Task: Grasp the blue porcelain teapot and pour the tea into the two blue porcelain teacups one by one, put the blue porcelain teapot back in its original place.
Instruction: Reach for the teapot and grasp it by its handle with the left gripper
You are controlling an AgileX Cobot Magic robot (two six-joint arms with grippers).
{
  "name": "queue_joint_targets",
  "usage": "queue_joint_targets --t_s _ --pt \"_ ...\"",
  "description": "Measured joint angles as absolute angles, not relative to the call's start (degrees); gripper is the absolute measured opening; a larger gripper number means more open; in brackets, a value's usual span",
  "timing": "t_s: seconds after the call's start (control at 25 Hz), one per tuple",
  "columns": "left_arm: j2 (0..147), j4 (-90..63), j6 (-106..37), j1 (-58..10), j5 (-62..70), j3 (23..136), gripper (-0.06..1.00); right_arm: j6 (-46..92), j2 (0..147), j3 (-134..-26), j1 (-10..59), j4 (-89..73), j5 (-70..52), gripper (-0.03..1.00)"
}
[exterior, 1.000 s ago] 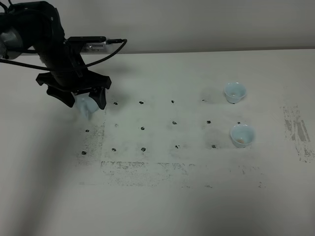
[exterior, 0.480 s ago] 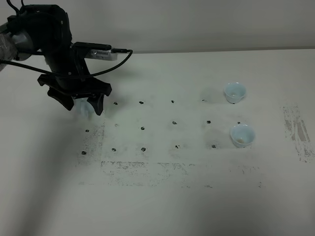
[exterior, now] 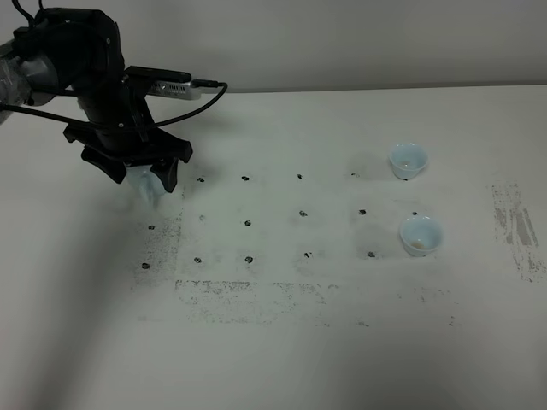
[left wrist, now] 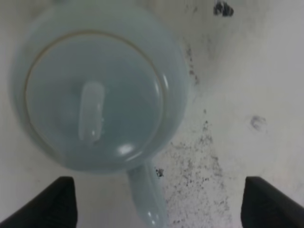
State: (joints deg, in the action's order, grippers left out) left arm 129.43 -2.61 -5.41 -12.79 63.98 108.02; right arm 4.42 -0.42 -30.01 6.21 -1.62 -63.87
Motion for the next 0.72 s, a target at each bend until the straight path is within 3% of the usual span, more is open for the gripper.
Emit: queue_joint_targets --t_s 0.72 --pt "129.4 -5.8 -4.2 -9.6 64.3 108.0 0.67 4.4 -0.4 -30.0 6.2 -1.6 -63.9 0.47"
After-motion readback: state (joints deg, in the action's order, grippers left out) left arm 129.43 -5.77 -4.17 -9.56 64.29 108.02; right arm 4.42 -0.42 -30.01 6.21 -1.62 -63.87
